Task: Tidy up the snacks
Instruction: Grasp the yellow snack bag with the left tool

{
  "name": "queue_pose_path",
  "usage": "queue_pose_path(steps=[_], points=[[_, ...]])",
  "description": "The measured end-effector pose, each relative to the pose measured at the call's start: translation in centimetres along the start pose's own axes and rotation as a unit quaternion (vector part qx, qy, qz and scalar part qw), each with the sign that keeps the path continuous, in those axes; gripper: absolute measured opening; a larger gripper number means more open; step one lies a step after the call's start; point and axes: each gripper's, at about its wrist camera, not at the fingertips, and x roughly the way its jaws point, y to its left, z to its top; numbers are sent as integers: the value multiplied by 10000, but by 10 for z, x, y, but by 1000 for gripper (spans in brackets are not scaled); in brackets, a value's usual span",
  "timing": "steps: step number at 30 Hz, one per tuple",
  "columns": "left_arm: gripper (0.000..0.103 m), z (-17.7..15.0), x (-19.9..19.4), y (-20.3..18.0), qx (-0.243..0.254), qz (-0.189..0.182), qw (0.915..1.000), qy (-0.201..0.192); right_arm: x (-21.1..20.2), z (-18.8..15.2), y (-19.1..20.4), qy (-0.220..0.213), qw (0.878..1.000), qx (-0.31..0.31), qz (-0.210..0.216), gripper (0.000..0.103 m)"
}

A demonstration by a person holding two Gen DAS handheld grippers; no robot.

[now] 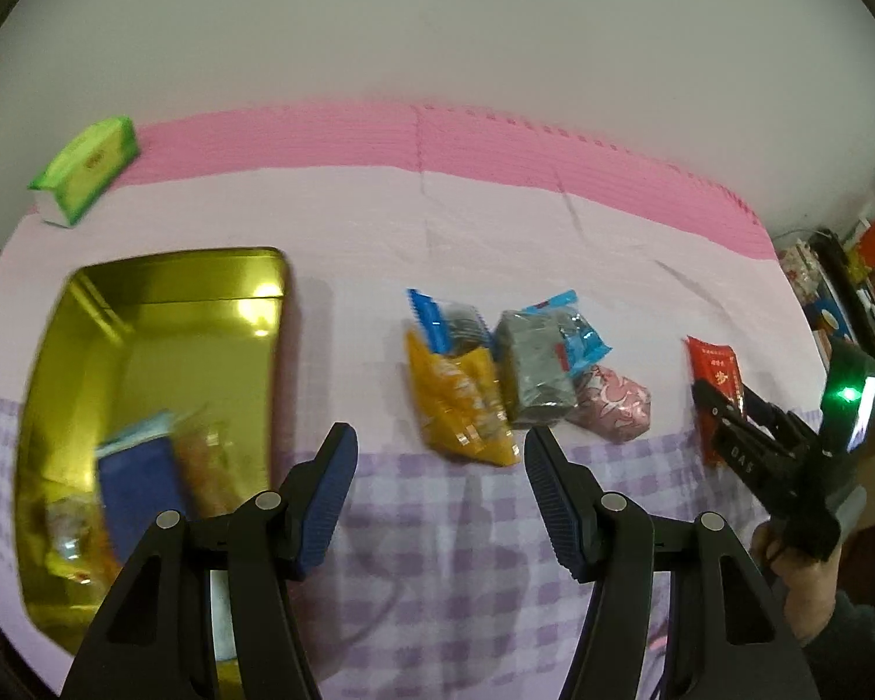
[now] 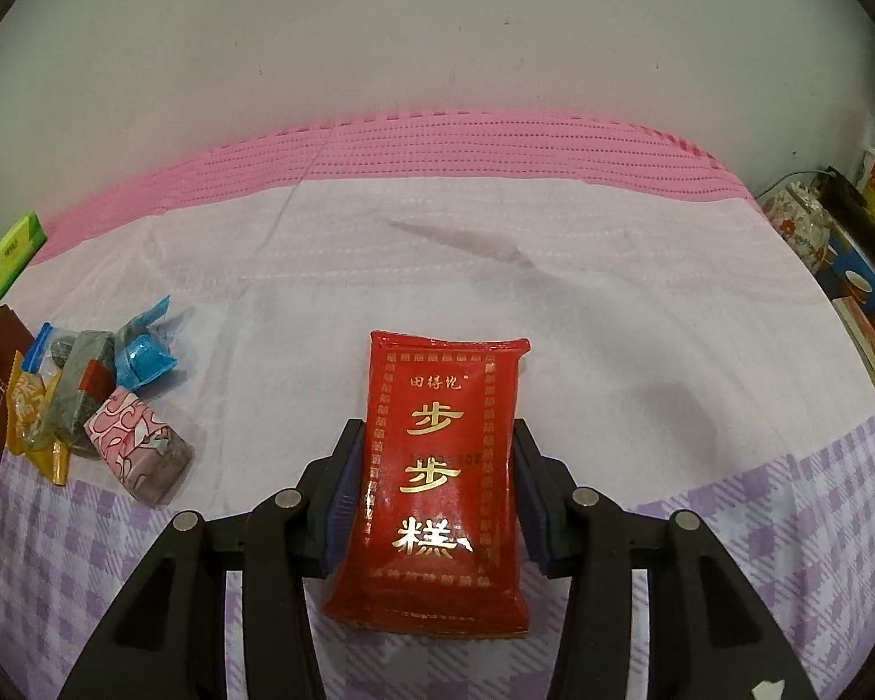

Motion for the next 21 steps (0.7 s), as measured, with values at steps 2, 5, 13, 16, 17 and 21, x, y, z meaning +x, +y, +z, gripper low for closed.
queue_pose_path(steps=[2,5,13,16,17,21], points=[[61,3,10,-2,-64,0,10000,65,-2,-2,0,-2,10000,-1,7,45],[59,7,27,-2,-144,-39,9996,236,-2,-1,-2,-3,10000,13,33,46],[49,17,54,2,-325,-41,9985,440,-1,-2,-3,-3,10000,14,68,48],[48,21,61,0,-355,-70,9981,507,-1,-2,-3,-3,10000,14,70,48],[47,22,64,-1,-351,-48,9980,525,-1,-2,-3,-3,10000,12,73,49],[42,20,69,-2,-306,10,9981,528,-1,-3,-2,-4,10000,23,63,49]])
